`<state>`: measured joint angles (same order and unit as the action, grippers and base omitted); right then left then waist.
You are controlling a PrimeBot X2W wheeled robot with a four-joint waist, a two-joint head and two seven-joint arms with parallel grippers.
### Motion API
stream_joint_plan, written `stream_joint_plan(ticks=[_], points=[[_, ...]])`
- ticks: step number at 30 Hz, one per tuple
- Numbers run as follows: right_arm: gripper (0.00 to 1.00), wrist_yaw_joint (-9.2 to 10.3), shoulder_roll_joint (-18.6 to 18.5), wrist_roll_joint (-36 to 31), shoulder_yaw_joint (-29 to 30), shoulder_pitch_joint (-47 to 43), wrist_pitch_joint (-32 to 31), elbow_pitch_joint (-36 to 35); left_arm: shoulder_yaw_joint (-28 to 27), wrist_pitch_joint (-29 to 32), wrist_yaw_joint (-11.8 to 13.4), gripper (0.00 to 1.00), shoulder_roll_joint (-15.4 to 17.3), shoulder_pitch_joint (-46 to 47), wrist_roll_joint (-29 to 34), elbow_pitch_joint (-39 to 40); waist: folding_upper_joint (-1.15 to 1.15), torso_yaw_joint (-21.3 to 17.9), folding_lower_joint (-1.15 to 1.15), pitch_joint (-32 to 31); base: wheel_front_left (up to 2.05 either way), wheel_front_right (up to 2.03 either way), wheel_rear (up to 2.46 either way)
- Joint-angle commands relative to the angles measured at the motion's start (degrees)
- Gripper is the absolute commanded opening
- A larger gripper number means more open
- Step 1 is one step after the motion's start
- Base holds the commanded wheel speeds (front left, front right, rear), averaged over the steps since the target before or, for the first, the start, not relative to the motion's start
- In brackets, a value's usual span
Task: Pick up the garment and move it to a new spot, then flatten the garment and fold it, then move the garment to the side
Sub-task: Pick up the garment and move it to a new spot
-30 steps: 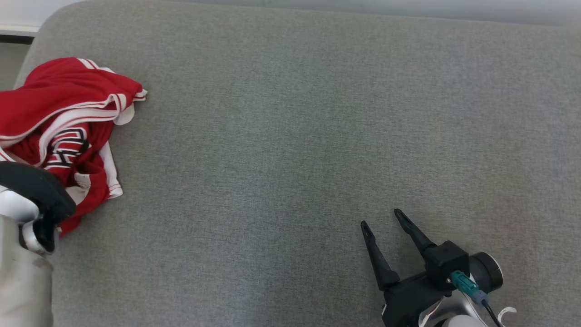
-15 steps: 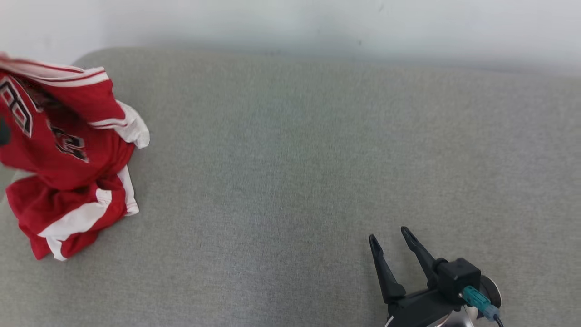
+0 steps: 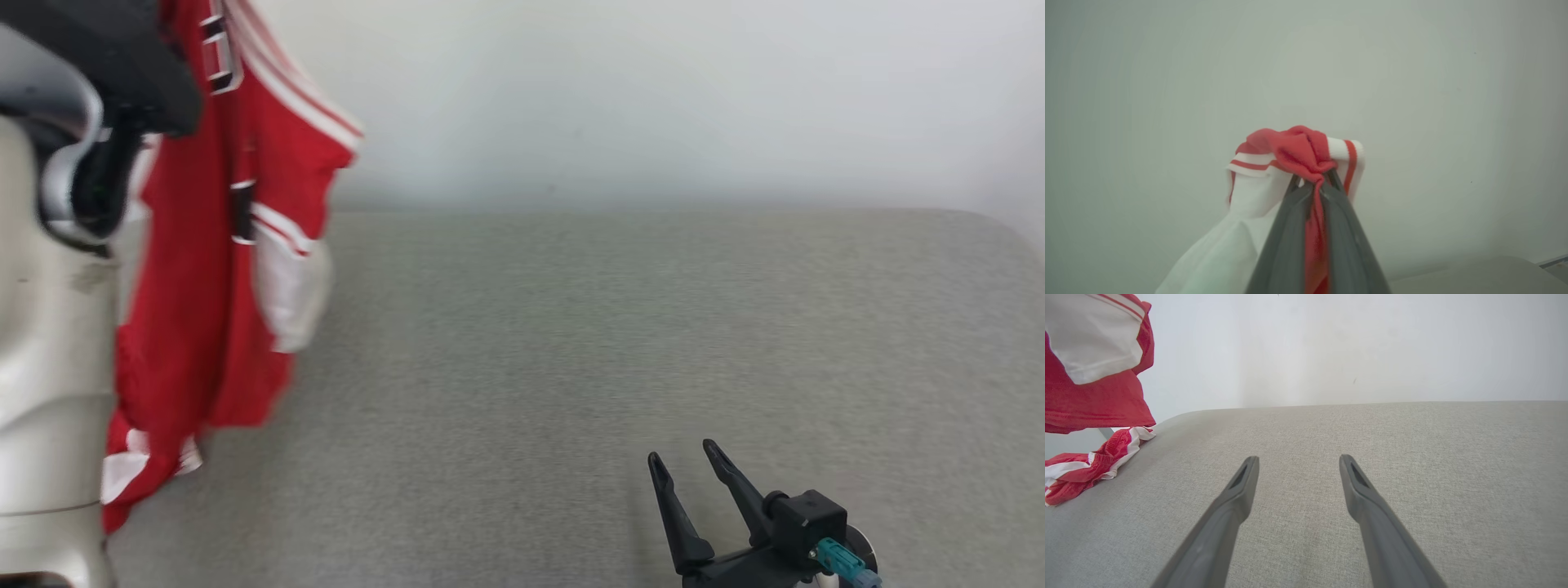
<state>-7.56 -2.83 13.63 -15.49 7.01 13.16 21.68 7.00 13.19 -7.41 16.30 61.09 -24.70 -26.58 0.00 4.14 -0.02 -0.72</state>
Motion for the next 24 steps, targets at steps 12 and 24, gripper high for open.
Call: stream_joint_plan(ticks=[12,24], points=[[1.00,0.14,-0.09,-0.60,-1.31,2.13,-0.17,0.87,5.35,-5.03,0.01,0.00,-10.45,-1.62,-7.66,2.94,0.00,-16.93,0.02,1.19,0.00,0.00,0.00],[1.00,0.14,-0.07,-0.91,-0.20,3.05,-0.05,-0.11,13.54,-8.73,0.96,0.00,-10.90,-14.96,-4.12,-7.19,0.00,-20.65,0.02,5.56,0.00,0.00,0.00]])
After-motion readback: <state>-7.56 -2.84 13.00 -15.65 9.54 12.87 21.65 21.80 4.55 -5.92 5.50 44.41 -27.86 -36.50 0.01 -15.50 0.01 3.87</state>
